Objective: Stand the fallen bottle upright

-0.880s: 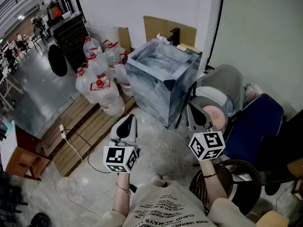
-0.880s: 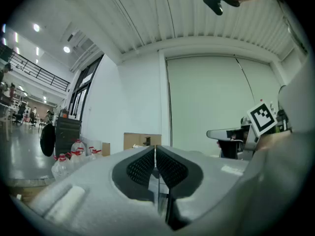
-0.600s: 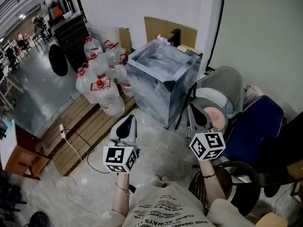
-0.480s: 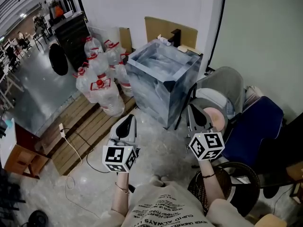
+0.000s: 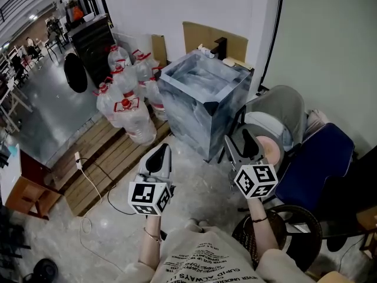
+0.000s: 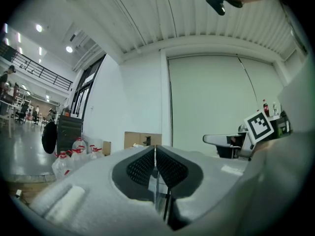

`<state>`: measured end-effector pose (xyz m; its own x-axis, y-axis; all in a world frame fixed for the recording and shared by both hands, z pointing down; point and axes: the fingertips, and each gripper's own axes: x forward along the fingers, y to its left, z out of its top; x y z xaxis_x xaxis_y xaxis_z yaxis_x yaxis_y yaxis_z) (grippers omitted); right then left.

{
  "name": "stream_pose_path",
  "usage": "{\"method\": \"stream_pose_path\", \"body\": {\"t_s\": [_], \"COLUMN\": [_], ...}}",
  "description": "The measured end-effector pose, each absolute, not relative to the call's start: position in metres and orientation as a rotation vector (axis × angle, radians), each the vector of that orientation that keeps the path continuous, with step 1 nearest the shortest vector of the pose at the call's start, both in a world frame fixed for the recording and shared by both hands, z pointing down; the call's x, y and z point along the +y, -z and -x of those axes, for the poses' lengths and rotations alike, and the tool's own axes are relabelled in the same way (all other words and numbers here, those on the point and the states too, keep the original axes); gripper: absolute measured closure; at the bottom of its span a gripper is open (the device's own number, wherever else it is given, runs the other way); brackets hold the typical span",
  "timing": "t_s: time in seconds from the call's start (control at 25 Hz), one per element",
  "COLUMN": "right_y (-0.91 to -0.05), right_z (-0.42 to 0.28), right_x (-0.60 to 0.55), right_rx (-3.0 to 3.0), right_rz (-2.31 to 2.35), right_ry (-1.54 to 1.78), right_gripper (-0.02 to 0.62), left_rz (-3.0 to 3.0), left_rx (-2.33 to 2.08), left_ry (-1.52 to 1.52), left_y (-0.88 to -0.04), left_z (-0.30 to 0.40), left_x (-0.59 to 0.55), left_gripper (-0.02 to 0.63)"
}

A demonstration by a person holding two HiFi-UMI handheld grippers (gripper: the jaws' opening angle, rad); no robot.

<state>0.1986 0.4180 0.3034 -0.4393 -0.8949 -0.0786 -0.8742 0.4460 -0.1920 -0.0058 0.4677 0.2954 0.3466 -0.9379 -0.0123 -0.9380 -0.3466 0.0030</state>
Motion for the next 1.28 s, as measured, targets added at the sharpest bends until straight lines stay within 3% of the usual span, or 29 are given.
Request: {"method": "stream_pose_path", "body": {"t_s": [0.12,0.68,1.28], "right_y": [-0.305,-0.323,-0.343], "right_z": [-0.198,-0.197,-0.159], "right_x": [0.417,0.387,0.23], "right_rx": [2.536,2.568,2.55], "right_rz": [1.56,1.535,1.572], "right_ry": [0.159,0.238,0.353], "right_gripper": [0.291,0.279,0.279], "left_rz": [2.575,2.602,2.686], "left_rx": [1.804,1.806,1.785], "left_ry": [-0.008,0.012,0.023], "left_y": [-0.298,-0.309,-0.332], "left_z": [0.005,0.0,0.046], "left_x": [0.469,0.434,0.267], "left_gripper": [0.578,0.578,0.578]}}
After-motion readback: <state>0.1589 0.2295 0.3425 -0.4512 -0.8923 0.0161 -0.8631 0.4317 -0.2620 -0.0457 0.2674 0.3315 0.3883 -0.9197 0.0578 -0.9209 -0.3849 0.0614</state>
